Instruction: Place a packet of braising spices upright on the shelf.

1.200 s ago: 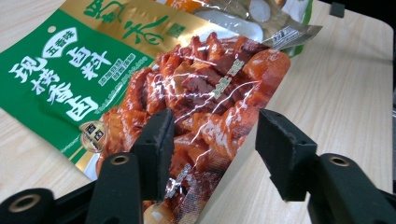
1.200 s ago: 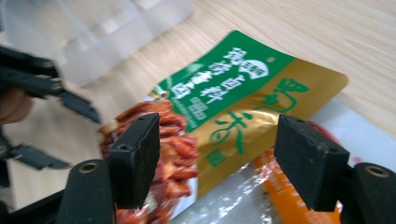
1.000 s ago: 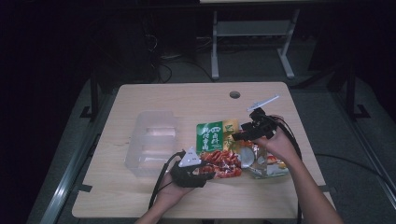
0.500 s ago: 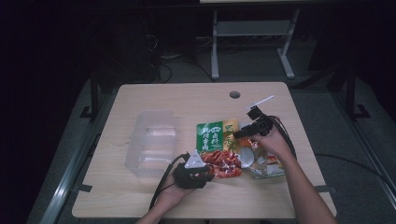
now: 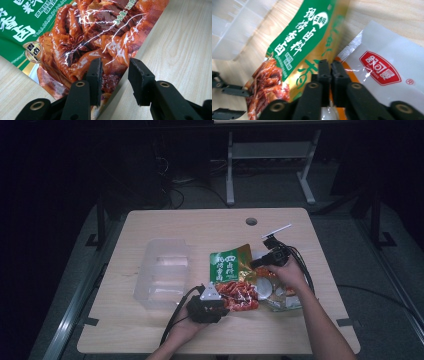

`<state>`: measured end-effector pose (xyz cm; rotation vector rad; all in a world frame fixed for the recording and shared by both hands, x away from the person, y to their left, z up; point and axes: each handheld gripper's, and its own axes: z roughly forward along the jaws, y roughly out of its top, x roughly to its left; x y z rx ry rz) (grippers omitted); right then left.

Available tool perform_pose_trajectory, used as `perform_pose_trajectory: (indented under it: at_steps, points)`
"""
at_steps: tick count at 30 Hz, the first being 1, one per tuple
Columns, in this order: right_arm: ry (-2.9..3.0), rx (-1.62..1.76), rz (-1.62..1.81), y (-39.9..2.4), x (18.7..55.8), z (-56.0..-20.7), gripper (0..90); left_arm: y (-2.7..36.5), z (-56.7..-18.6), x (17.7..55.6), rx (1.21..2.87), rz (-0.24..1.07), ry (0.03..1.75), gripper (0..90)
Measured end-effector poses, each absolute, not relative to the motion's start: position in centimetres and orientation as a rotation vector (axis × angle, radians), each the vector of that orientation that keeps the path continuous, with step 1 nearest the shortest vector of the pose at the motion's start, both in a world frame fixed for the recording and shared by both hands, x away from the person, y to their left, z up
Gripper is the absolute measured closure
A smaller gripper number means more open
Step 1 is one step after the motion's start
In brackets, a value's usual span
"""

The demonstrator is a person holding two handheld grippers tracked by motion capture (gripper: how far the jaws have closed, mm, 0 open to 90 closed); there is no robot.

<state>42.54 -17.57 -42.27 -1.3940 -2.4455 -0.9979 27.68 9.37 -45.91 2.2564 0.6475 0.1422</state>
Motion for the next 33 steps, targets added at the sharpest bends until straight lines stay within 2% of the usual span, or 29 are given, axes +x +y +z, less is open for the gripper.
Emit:
perform_pose_trajectory:
  at_steps: [5, 11, 13, 15, 19, 25, 33]
  points:
    - [-2.466, -1.350, -1.009, -17.6, 41.9, -41.4, 89.7, 9.4, -45.8, 27.7, 2.231, 0.121, 0.671, 57.9]
    - [-2.490, -1.297, -1.115, -18.0, 40.2, -39.2, 89.9, 9.4, -45.2, 27.8, 2.157, 0.079, 0.711, 45.9]
    - [-2.498, -1.289, -1.141, -18.0, 40.0, -38.9, 90.0, 9.4, -44.8, 27.8, 2.140, 0.099, 0.712, 44.5]
    - [-2.520, -1.267, -1.193, -18.0, 39.1, -37.9, 90.0, 9.5, -44.2, 27.9, 2.088, 0.125, 0.733, 38.5]
    - [-2.543, -1.232, -1.253, -18.1, 38.1, -37.0, 90.0, 9.6, -43.3, 28.0, 2.031, 0.174, 0.738, 33.0]
    - [-2.574, -1.185, -1.385, -19.1, 35.6, -35.3, 90.0, 9.5, -42.2, 28.7, 1.940, 0.190, 0.785, 26.5]
    - [-2.594, -1.120, -1.525, -21.3, 33.4, -33.6, 90.0, 9.1, -42.9, 30.5, 1.865, 0.173, 0.877, 17.4]
